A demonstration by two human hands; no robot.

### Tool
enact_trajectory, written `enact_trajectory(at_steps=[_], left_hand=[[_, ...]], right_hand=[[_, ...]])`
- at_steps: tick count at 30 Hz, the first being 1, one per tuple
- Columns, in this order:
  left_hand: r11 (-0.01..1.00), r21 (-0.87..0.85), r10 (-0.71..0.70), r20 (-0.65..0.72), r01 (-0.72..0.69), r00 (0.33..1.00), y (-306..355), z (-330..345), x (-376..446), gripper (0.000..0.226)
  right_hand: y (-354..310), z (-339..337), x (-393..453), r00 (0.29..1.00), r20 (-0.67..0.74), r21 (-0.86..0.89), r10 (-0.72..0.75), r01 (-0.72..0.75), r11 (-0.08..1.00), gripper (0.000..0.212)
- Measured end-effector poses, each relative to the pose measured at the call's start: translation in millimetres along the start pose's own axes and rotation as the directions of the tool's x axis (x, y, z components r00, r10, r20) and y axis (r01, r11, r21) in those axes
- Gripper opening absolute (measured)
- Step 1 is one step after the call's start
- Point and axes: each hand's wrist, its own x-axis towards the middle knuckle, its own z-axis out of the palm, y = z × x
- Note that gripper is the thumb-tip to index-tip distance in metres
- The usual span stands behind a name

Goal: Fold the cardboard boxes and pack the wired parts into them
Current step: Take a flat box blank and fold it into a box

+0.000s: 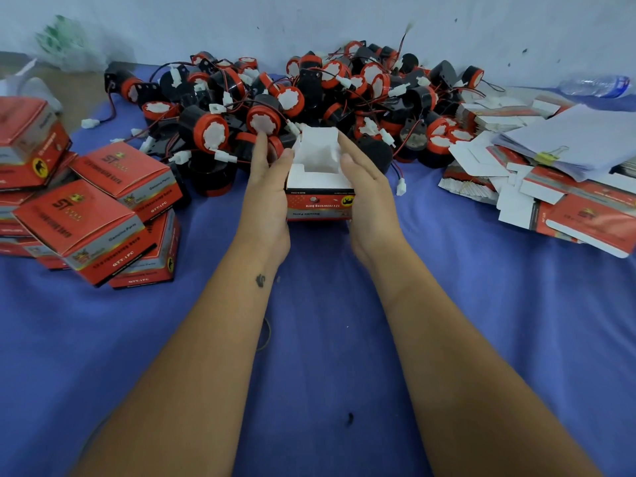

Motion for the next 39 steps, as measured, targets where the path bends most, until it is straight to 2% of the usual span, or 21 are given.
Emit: enact_trajectory(at_steps=[3, 7, 14, 18, 24, 29, 31, 34, 37, 39], left_hand=[[0.999, -0.039, -0.031, -0.010, 0.031, 0.999, 1.4, -1.3, 1.9, 0.053], [0.999, -0.049, -0.015, 0.035, 0.017, 0.999, 1.4, -1.4, 0.2, 0.034], [0.993, -0.115, -0.012, 0.097, 0.024, 0.995, 4.9, -4.8, 1.1, 0.030], [0.995, -0.099, -0.024, 0.090, 0.032, 0.996, 3.6, -4.9, 1.4, 0.029], [1.000, -0.018, 0.001, 0.057, 0.000, 0.998, 3.5, -4.4, 0.6, 0.028], [0.998, 0.043, 0.051, 0.024, -0.052, 0.998, 3.3, -1.5, -2.3, 0.033], [0.998, 0.043, 0.053, -0.008, -0.053, 0.999, 3.3, -0.4, -3.5, 0.034], [0.997, 0.057, 0.055, -0.017, -0.054, 0.998, 3.2, 1.1, -4.5, 0.032], [0.996, 0.070, 0.054, -0.004, -0.054, 0.999, 3.3, 1.9, -5.4, 0.033], [0.999, 0.042, 0.029, 0.026, -0.031, 0.999, 3.7, 0.4, -6.0, 0.033]], right_hand=[[-0.9, 0.7, -0.6, 1.000, 0.000, 0.022, 0.030, -0.030, 0.999, 0.042], [-2.3, -2.4, 1.1, 0.998, -0.005, 0.077, 0.065, -0.064, 0.995, 0.044], [-3.6, -4.8, 3.0, 1.000, -0.014, 0.085, 0.001, 0.000, 0.996, 0.047], [-1.5, -2.2, 0.3, 0.995, -0.071, 0.031, -0.076, 0.078, 0.996, 0.039], [-2.4, 0.3, -2.7, 0.999, -0.009, 0.072, -0.032, 0.032, 0.997, 0.044], [-2.3, 1.8, -0.1, 0.998, -0.052, 0.020, -0.037, 0.038, 0.999, 0.042], [-2.2, 0.9, 0.6, 0.999, -0.026, 0.018, -0.042, 0.043, 0.999, 0.043], [-1.9, -0.3, -0.8, 0.998, 0.045, 0.001, -0.041, 0.041, 0.999, 0.033], [-1.2, -1.2, 0.5, 0.999, 0.013, 0.056, 0.033, -0.034, 0.998, 0.025], [-1.5, -0.5, 0.8, 0.998, 0.005, 0.036, 0.067, -0.067, 0.997, 0.010]])
